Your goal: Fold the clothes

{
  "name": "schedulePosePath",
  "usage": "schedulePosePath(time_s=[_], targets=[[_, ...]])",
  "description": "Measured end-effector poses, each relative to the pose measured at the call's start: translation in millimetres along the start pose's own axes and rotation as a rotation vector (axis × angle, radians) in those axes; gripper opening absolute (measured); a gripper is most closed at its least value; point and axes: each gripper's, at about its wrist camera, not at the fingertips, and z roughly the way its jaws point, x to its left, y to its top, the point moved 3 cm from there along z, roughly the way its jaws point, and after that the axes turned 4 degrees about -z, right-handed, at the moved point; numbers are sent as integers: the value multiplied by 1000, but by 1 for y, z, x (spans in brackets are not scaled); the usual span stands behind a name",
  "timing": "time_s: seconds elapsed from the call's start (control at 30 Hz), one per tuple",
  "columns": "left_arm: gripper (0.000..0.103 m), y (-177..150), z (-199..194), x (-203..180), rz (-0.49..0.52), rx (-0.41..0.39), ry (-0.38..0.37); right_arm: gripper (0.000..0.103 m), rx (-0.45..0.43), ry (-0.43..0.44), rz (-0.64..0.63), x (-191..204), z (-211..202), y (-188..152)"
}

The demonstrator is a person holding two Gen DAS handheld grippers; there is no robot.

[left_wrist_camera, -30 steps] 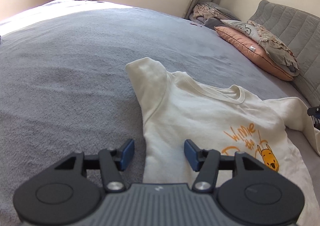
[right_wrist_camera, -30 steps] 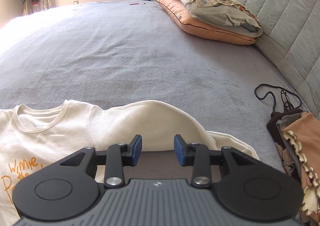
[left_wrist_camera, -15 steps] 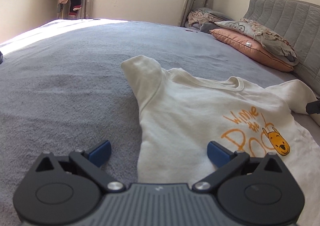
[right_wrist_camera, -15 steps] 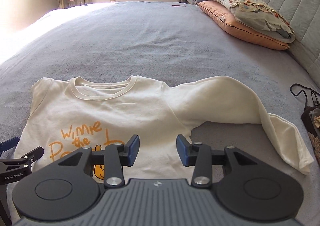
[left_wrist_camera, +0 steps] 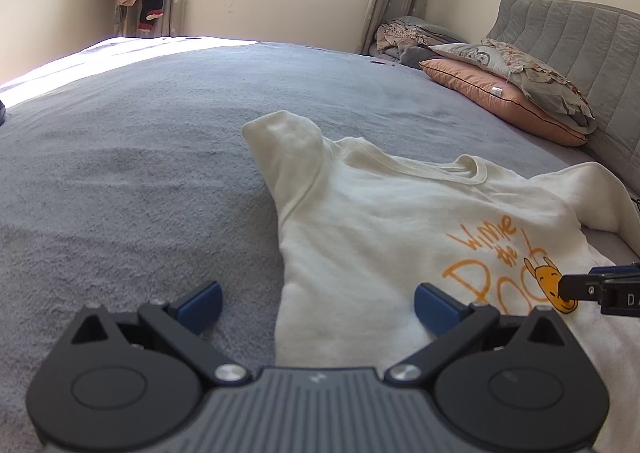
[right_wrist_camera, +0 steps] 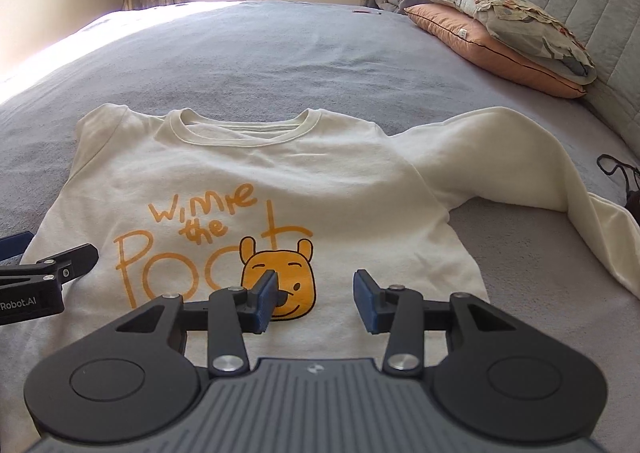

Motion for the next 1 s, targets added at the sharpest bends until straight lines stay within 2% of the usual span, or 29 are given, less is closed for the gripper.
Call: schedulePosePath(time_s=[1.0], targets=[[103,-1,0,0,-1,-1,1,45,28,-32,39,-15,4,-6]])
